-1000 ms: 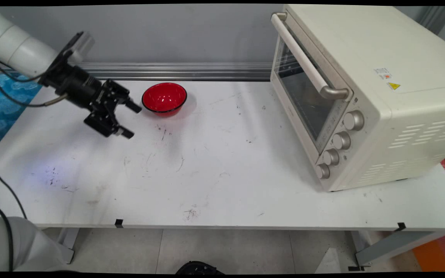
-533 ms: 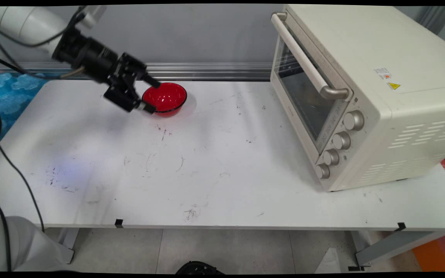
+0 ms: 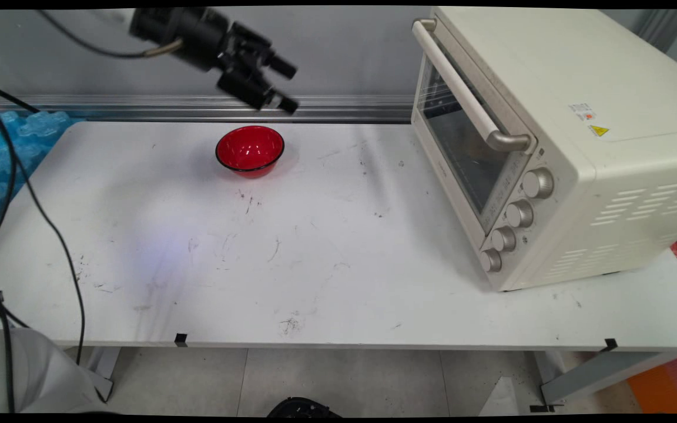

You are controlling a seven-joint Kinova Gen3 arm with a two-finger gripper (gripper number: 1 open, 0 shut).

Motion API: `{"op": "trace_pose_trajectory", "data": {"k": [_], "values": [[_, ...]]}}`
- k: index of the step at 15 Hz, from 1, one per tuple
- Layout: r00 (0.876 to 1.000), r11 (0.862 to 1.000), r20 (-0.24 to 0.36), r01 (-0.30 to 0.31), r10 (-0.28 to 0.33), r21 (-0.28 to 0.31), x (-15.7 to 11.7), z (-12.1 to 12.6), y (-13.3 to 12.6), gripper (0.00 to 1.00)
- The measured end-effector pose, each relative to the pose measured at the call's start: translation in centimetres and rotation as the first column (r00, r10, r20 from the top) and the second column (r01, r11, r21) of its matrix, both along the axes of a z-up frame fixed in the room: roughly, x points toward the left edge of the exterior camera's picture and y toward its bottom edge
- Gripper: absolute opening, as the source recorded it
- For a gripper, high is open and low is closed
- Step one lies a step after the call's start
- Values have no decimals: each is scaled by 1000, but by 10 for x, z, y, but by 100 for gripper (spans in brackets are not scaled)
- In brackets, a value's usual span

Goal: Open the oven

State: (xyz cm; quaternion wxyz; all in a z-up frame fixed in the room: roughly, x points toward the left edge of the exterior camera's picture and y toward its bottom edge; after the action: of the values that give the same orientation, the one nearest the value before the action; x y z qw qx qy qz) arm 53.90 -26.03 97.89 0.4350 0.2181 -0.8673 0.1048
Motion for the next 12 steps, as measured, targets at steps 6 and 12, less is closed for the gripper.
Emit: {"op": "trace_pose_trajectory", "data": {"k": [6, 12], "values": [[997, 999, -78, -26, 23, -28, -41, 23, -35, 100], [991, 998, -128, -51, 45, -47, -87, 28, -76, 100]]}}
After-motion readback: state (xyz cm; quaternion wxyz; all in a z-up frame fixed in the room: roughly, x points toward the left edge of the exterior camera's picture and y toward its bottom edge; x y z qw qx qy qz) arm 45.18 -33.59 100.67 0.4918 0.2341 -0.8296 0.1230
